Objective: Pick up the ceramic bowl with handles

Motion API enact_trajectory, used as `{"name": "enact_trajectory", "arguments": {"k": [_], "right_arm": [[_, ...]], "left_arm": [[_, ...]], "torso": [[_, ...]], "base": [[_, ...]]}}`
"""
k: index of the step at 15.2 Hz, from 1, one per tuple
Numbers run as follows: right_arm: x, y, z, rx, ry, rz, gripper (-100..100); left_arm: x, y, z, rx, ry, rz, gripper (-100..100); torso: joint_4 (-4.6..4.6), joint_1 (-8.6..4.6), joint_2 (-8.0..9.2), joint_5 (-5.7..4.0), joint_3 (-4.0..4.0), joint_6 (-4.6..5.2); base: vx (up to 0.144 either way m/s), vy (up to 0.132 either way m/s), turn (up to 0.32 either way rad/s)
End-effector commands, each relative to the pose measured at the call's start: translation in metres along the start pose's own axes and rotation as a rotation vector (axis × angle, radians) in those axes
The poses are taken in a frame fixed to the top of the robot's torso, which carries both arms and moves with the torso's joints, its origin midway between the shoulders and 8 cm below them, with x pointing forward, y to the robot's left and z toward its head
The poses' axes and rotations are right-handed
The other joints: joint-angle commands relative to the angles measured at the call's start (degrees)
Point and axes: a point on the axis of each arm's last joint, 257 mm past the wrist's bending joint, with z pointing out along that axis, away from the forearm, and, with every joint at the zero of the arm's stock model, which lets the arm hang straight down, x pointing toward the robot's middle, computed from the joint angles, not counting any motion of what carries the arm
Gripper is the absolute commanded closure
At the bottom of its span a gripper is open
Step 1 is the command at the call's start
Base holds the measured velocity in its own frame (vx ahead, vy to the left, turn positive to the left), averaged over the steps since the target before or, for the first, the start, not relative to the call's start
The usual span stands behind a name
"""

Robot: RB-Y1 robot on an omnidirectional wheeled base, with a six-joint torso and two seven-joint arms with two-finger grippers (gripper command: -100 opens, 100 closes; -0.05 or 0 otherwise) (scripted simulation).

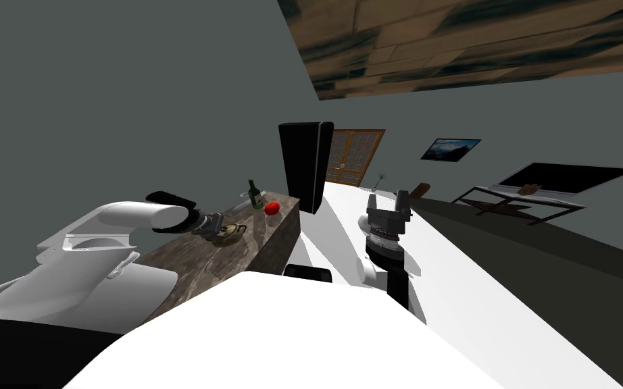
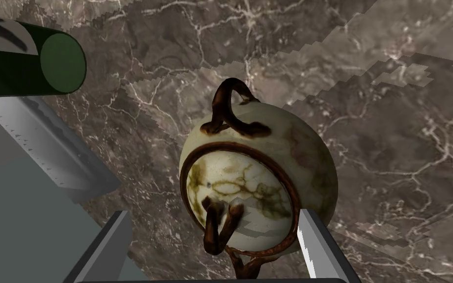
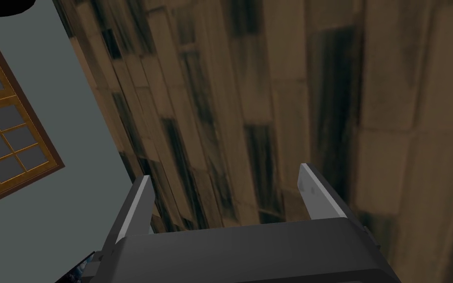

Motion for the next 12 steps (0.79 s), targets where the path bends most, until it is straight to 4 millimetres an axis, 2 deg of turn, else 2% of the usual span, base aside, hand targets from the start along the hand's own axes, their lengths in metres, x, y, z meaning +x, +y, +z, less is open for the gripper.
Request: {"name": "enact_trajectory", "arguments": {"k": [1,5,10,11,12], "right_arm": [[0.0,0.0,0.0,0.0,0.0,0.0,0],[0.0,0.0,0.0,0.0,0.0,0.0,0],[0.0,0.0,0.0,0.0,0.0,0.0,0],[0.0,0.0,0.0,0.0,0.0,0.0,0],[0.0,0.0,0.0,0.0,0.0,0.0,0]], "left_arm": [[-0.005,0.005,-0.006,-0.033,-0.009,-0.005,-100],[-0.011,0.01,-0.013,-0.071,-0.019,-0.012,-100],[-0.02,0.009,0.011,-0.058,-0.024,-0.027,-100],[-0.017,0.01,0.005,-0.061,-0.022,-0.025,-100],[-0.017,0.009,0.007,-0.059,-0.022,-0.025,100]], "torso": [[0.0,0.0,0.0,0.0,0.0,0.0],[0.0,0.0,0.0,0.0,0.0,0.0],[0.04,-0.11,0.19,-0.01,0.11,0.01],[0.05,-0.12,0.22,-0.01,0.13,0.01],[0.05,-0.12,0.23,-0.02,0.13,0.0]], "base": [[0.037,0.021,0.0],[0.039,0.021,-0.001],[-0.008,-0.005,-0.049],[-0.015,-0.008,-0.023],[0.0,0.0,0.0]]}}
